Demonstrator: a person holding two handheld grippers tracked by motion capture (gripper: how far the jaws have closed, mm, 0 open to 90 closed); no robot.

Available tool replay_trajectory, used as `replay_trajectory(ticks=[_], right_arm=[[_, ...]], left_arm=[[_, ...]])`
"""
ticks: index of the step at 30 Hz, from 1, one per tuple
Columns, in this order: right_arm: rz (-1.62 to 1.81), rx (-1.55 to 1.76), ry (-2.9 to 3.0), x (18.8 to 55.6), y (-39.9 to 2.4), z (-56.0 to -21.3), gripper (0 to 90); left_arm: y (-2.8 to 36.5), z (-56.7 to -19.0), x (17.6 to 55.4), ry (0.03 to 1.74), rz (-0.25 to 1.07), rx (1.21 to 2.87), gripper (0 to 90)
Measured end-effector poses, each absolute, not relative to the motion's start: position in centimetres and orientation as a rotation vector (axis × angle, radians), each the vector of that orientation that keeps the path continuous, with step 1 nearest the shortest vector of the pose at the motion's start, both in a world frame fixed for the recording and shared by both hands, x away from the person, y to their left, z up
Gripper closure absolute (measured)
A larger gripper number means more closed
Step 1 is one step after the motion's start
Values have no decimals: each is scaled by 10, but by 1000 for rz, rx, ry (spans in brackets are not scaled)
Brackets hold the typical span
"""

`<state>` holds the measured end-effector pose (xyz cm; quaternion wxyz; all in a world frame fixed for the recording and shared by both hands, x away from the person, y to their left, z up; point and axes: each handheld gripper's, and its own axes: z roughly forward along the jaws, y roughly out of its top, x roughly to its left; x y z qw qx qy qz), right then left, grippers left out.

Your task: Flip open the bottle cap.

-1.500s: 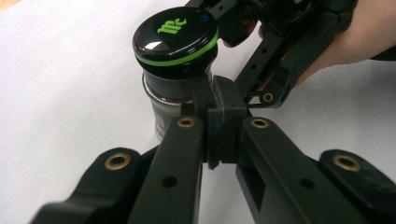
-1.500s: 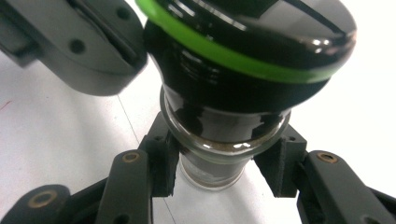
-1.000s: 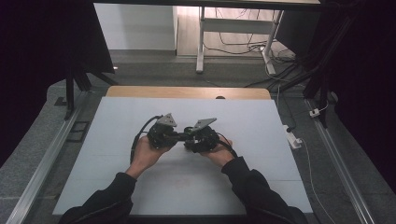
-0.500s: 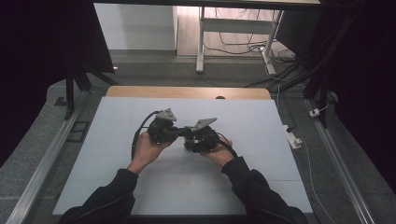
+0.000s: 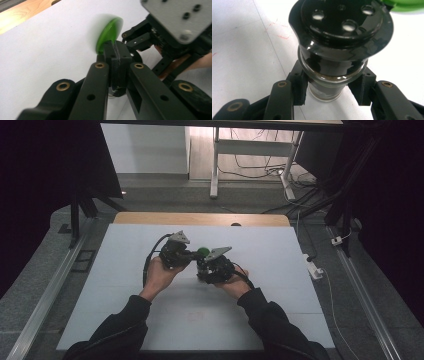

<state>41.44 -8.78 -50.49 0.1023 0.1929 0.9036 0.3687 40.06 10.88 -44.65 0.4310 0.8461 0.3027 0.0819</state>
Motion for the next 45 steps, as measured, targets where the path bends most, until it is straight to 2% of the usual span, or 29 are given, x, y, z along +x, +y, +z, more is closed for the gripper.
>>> replay_trajectory(ticks=[8, 17, 18, 20, 21, 23, 27, 28, 29, 33, 34, 36, 37, 45], right_arm=[[1094, 565, 2666, 415, -88, -505, 527], [1080, 570, 2672, 415, -87, -504, 524], [1080, 571, 2671, 415, -87, -504, 524], [1080, 573, 2671, 415, -87, -504, 524], [1080, 581, 2672, 414, -87, -504, 524], [1079, 582, 2672, 414, -86, -504, 523], [1078, 584, 2671, 414, -86, -504, 522], [1078, 584, 2671, 414, -86, -504, 522], [1078, 585, 2670, 414, -86, -504, 520], [1074, 583, 2669, 414, -86, -504, 518], [1076, 589, 2666, 413, -86, -504, 511], [1075, 587, 2663, 414, -86, -504, 496], [1068, 601, 2659, 414, -87, -503, 460], [1084, 629, 2663, 412, -93, -499, 354]], left_arm=[[112, -446, 401, 754, 201, 2107, 872], [117, -446, 391, 760, 179, 2106, 739], [118, -446, 390, 767, 179, 2100, 691], [121, -445, 387, 771, 182, 2101, 666], [122, -445, 386, 772, 180, 2103, 612], [124, -444, 383, 772, 172, 2109, 587], [130, -442, 375, 776, 157, 2111, 465], [131, -441, 373, 773, 162, 2114, 465], [132, -440, 371, 771, 169, 2114, 418], [135, -439, 363, 754, 194, 2119, 353], [136, -439, 361, 753, 190, 2115, 311], [138, -439, 358, 751, 180, 2104, 295], [139, -440, 356, 749, 179, 2106, 241], [149, -441, 339, 769, 161, 2110, 142]])
